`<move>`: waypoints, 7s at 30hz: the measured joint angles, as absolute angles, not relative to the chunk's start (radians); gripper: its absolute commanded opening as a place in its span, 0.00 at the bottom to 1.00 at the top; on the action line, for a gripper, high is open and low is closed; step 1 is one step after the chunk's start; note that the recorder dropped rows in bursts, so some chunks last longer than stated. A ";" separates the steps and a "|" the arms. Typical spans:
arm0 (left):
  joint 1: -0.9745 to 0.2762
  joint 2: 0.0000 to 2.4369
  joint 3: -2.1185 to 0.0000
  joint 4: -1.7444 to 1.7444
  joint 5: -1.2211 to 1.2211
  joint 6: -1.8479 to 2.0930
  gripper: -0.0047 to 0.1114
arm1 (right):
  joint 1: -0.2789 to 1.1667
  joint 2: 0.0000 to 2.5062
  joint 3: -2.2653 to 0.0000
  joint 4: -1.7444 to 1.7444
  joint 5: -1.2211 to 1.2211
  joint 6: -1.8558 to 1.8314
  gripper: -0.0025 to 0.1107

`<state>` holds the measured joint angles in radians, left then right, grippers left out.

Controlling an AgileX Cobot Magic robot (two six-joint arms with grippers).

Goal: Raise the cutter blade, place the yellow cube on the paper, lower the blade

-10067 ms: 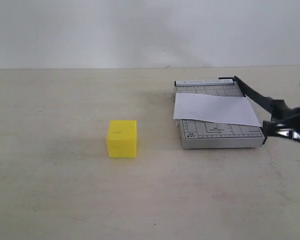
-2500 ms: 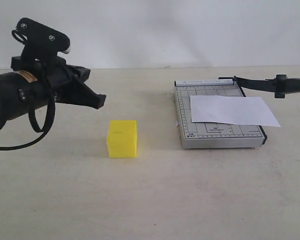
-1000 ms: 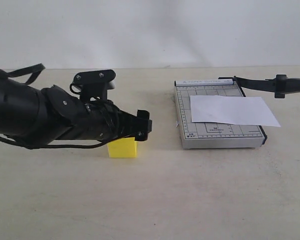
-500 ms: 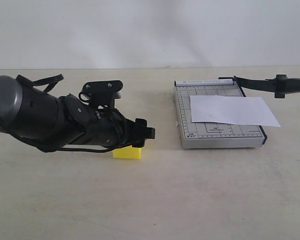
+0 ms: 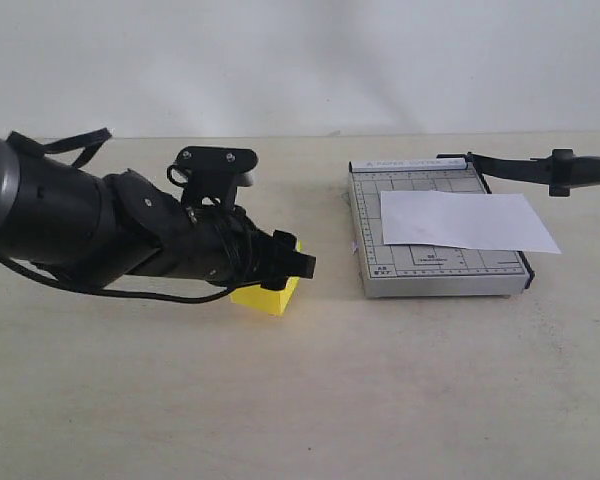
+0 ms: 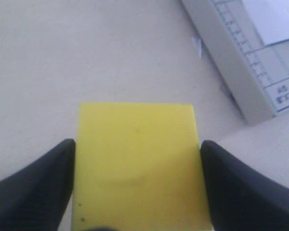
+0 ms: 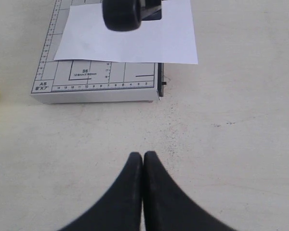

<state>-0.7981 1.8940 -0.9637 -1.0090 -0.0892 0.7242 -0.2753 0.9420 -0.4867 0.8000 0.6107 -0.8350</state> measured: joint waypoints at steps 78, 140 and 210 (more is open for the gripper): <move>-0.798 2.548 -2.231 -0.736 0.614 1.033 0.53 | -0.275 0.942 -0.487 0.800 0.591 -0.833 0.02; -0.498 1.623 -1.218 0.203 0.112 -0.164 0.08 | -0.275 0.942 -0.487 0.800 0.608 -0.833 0.02; 0.139 0.340 -0.003 0.105 0.079 -0.450 0.08 | -0.140 1.338 -0.857 0.788 0.568 -0.775 0.02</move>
<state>0.1390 0.3401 -0.0030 0.1048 0.0786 -0.4497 -0.1401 1.3377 -0.8568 0.7881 0.5680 -0.7747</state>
